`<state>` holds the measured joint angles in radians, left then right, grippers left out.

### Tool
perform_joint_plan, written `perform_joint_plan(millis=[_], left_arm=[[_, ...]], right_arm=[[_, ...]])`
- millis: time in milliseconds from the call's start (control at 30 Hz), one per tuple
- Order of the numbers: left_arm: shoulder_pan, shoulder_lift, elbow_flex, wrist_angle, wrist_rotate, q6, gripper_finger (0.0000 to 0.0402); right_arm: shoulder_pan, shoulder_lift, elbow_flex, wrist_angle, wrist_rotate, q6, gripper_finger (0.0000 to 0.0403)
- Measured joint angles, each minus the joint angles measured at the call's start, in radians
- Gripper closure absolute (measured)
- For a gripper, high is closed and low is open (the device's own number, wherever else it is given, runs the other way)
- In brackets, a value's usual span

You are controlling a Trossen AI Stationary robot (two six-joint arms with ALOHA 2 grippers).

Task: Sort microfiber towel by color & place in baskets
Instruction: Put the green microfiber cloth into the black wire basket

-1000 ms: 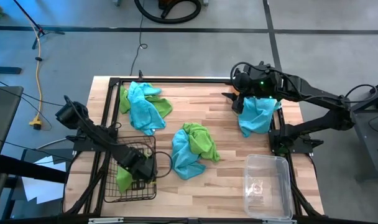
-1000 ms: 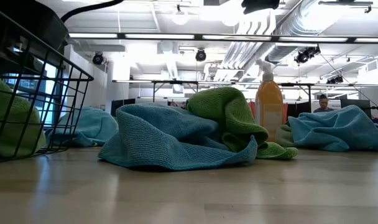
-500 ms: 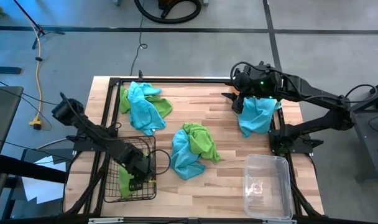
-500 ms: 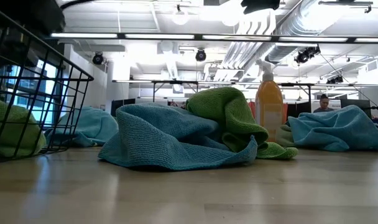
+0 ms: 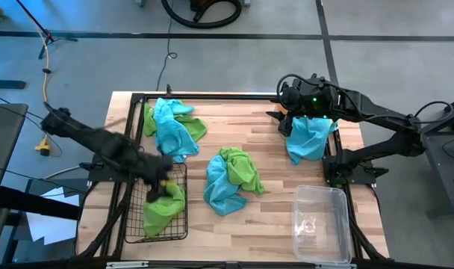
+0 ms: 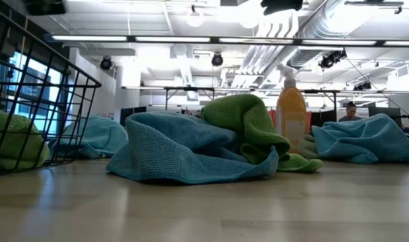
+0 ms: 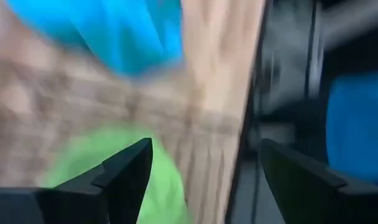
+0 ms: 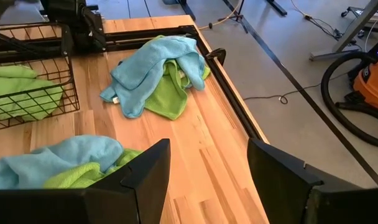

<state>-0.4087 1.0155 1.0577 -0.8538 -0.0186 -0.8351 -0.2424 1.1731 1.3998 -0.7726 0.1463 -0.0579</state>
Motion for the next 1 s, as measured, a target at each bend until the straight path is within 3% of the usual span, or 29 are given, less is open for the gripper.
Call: perform_joint_plan(millis=[200, 467, 567, 733, 1000], left_arm=[[0.161, -0.066, 0.021, 0.239, -0.245, 0.19, 0.0117], [0.398, -0.037, 0.022, 0.658, -0.252, 0.567, 0.0118], [0.483, -0.01, 0.022, 0.729, -0.207, 0.634, 0.0118], [0.595, 0.052, 0.022, 0.784, -0.031, 0.63, 0.0118], [0.624, 0.081, 0.022, 0.787, 0.113, 0.587, 0.0118]], right_arm=[[0.0, 0.0, 0.0, 0.026, -0.008, 0.01, 0.0192], [0.0, 0.0, 0.0, 0.147, -0.119, 0.055, 0.0192], [0.001, 0.0, 0.0, 0.18, -0.19, 0.087, 0.0192], [0.001, 0.0, 0.0, 0.186, -0.283, 0.149, 0.0192], [0.003, 0.013, 0.0, 0.191, -0.293, 0.217, 0.0192]])
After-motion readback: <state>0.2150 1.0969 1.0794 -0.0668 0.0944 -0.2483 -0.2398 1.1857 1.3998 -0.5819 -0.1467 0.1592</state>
